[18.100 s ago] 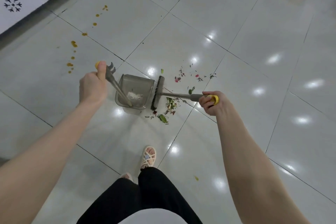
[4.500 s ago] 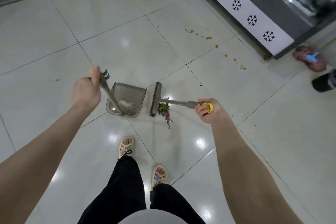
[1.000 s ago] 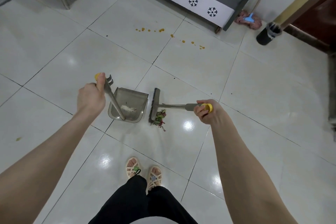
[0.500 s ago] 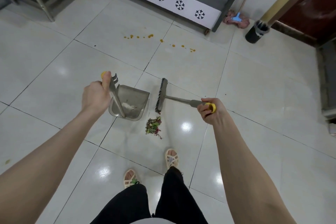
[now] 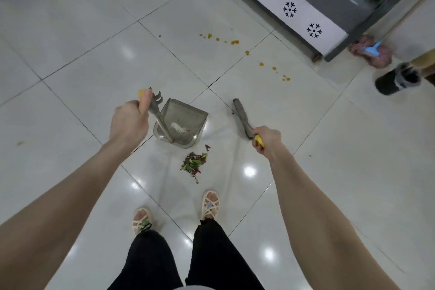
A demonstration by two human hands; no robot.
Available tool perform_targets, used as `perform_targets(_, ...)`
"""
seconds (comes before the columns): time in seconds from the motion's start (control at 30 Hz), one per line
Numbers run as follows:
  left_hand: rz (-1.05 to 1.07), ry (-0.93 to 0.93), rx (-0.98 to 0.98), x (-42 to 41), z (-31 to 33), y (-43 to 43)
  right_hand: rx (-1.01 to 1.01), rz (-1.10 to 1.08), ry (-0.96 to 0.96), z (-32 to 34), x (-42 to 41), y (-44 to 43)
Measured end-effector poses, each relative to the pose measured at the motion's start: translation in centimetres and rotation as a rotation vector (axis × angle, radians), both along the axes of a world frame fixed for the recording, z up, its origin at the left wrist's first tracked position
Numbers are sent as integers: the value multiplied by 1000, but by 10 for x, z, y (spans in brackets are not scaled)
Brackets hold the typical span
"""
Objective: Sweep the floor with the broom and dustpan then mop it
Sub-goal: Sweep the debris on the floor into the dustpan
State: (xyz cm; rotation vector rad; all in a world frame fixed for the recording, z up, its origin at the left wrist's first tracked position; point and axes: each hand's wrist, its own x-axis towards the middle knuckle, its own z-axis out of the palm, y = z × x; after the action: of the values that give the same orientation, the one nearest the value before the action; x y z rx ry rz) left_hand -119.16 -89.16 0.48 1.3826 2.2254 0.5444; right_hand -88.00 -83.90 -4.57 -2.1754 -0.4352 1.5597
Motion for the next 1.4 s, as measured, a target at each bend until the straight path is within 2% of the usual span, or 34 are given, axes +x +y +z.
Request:
perform_targets(0.13,146,-39,-8,22,2,0,-32,72,-24,-15,11,23)
perform_targets(0.27,177,-30,-6,28,0,-6,-72,141,-2,-26,22,28)
perform_targets(0.53,194,-60,15,30,-1,-43,-167,386,-100,-33,23,0)
perform_targets(0.8,188,-89,36,27,1,-103,-182,426,-14,-17,3,-93)
perform_targets(1.07,225,-107,27,23,10,-157,-137,168,62,22,24,-141)
perform_targets(1.27,262,-113,37,24,12,-188,-101,287,-68,-1,-4,-149)
perform_targets(1.4,300,-89,18,24,8,-207,-116,456,-111,-15,-23,-161)
